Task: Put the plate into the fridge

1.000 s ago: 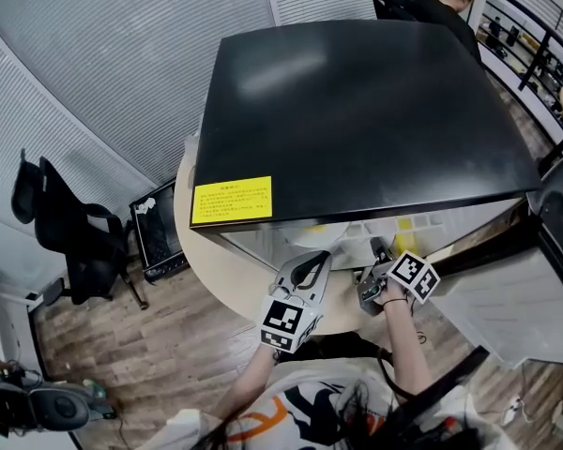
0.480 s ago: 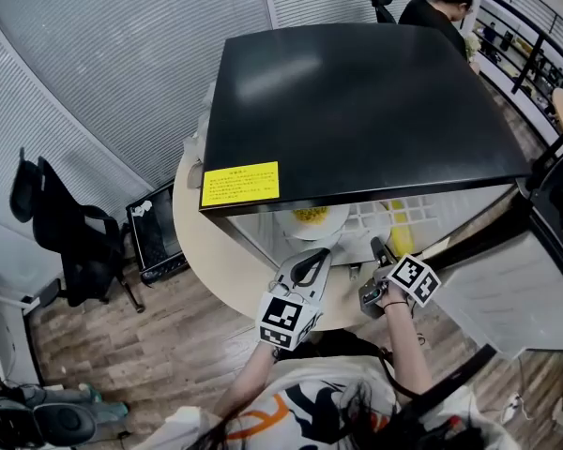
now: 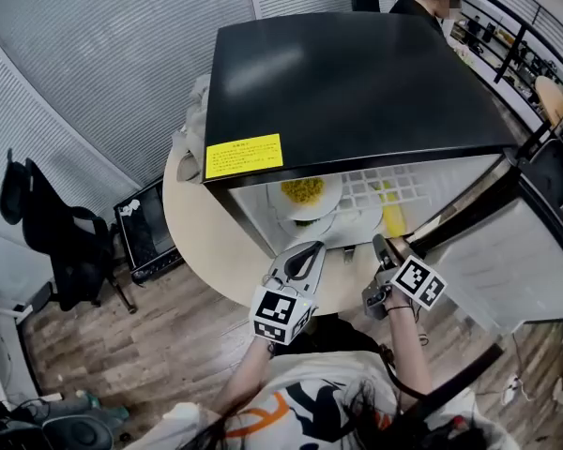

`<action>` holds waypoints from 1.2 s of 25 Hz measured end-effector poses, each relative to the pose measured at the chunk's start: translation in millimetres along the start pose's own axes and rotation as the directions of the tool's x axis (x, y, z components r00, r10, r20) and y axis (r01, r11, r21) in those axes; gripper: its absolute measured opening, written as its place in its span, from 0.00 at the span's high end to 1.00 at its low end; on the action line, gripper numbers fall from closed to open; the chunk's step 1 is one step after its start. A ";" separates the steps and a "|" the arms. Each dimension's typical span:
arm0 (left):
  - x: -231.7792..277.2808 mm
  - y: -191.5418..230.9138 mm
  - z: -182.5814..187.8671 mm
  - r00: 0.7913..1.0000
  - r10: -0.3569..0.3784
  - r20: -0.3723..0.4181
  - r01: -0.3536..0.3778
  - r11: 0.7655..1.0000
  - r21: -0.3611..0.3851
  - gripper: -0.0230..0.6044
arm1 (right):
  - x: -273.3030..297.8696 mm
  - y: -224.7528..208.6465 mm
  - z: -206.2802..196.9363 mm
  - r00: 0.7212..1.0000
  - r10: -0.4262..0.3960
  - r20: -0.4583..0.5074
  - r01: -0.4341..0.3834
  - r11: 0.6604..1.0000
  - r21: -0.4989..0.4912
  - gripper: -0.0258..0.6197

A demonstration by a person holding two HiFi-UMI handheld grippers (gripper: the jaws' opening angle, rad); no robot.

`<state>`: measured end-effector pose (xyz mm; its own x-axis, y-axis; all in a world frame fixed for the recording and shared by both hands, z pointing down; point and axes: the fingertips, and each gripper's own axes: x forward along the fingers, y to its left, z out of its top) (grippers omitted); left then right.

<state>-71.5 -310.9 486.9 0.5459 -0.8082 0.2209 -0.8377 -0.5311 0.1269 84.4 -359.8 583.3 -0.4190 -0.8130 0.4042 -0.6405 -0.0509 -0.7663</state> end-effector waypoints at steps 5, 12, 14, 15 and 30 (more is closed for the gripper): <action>-22.4 -6.7 -1.6 1.000 -0.026 0.010 0.026 1.000 0.000 0.94 | -26.1 39.2 -13.0 0.997 0.077 0.015 -0.075 0.993 -0.091 0.78; -59.9 -18.5 -12.8 0.997 -0.071 0.001 0.071 0.997 -0.003 0.94 | -61.4 79.1 -52.2 0.990 0.139 -0.004 -0.138 0.973 -0.187 0.78; -68.3 -24.1 -18.1 0.996 -0.085 -0.005 0.085 0.996 -0.010 0.95 | -72.9 84.1 -61.7 0.990 0.138 -0.004 -0.136 0.971 -0.196 0.78; -71.9 -27.4 -20.4 0.996 -0.093 -0.007 0.093 0.996 -0.014 0.94 | -78.4 85.8 -65.6 0.991 0.136 -0.005 -0.134 0.969 -0.208 0.78; -103.0 -58.3 -27.7 0.996 -0.084 0.006 0.084 0.996 -0.024 0.94 | -128.5 101.1 -102.4 0.989 0.121 -0.091 -0.149 0.874 -0.463 0.81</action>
<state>-79.3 -189.7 483.4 0.6140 -0.7626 0.2034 -0.7892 -0.5906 0.1681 7.6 -201.1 505.0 -0.5498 -0.7573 0.3525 -0.7951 0.3450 -0.4988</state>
